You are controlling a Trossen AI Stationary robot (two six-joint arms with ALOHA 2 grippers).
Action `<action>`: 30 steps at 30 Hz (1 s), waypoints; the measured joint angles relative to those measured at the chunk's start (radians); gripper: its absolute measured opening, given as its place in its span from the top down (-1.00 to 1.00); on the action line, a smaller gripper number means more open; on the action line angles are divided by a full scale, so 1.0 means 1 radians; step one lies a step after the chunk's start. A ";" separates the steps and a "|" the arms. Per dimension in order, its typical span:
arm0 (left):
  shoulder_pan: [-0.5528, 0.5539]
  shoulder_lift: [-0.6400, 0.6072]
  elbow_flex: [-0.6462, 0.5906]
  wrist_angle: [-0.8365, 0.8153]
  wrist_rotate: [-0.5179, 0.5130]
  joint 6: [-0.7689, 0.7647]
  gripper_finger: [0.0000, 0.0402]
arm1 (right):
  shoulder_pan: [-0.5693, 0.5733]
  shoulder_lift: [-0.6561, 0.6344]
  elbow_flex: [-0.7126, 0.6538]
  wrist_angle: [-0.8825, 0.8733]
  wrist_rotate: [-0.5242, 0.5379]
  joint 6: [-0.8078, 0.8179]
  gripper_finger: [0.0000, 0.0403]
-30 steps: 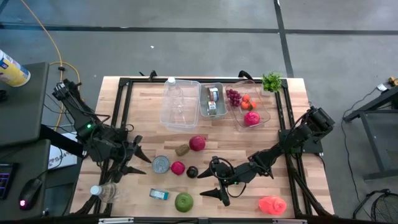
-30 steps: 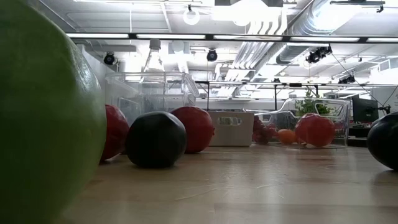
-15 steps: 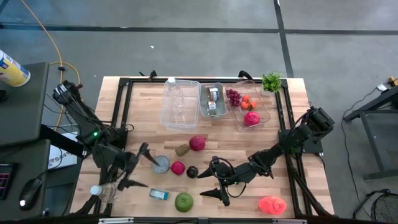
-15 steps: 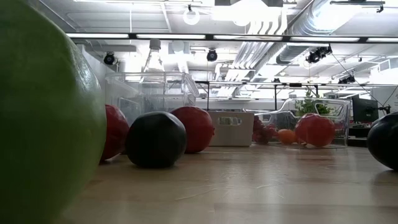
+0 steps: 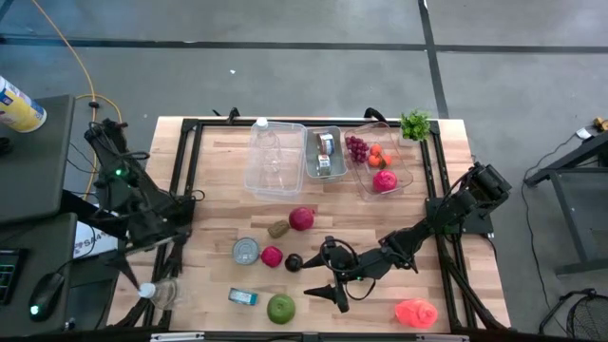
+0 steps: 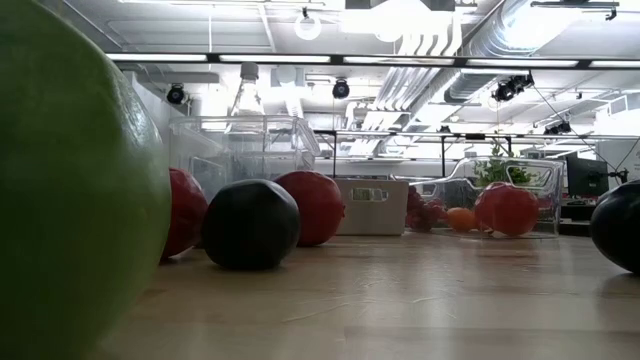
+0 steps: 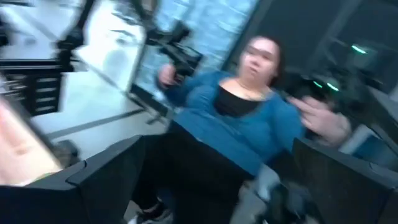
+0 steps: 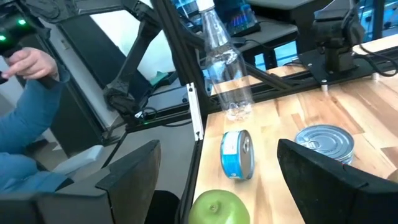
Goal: Pick & Place Food Item
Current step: Put the transparent water bottle into the left transparent bin
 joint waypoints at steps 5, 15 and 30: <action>-0.031 0.003 -0.011 -0.074 0.098 0.151 -0.99 | 0.000 0.000 0.000 0.000 0.001 0.000 -0.54; -0.123 0.088 -0.024 -0.092 0.077 0.257 -0.99 | 0.003 0.000 0.000 0.000 -0.003 0.000 -0.54; -0.274 0.058 -0.039 -0.094 -0.013 0.307 -0.99 | 0.002 0.000 0.000 0.000 -0.002 0.004 -0.54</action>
